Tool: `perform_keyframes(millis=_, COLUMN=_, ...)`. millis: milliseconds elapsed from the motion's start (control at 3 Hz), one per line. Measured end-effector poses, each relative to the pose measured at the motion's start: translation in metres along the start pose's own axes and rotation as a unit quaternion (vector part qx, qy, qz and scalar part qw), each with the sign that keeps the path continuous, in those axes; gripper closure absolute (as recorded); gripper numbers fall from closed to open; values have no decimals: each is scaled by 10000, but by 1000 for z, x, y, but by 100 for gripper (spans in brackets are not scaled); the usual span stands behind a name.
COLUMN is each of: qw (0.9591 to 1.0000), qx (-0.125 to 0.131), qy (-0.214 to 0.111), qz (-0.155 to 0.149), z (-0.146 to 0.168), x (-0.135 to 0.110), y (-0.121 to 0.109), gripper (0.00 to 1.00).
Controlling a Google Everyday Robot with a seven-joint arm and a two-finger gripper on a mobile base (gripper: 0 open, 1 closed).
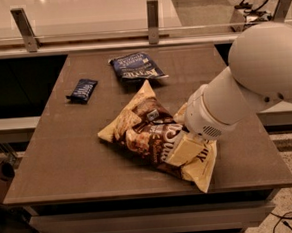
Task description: Pick brown chip bag
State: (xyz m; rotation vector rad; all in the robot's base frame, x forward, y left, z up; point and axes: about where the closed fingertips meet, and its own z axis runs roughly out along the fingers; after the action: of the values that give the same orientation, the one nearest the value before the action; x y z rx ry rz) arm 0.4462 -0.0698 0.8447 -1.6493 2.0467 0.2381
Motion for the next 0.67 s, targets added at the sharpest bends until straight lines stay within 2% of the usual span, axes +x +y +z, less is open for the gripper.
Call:
perform_keyframes(millis=333, qw=9999, qx=56, qy=-104, qz=-107, z=-8, x=-3, y=-6, gripper=100)
perform_keyframes(millis=667, qw=9987, qx=251, qy=-324, qz=-300, z=-37, x=-11, y=-23, gripper=100)
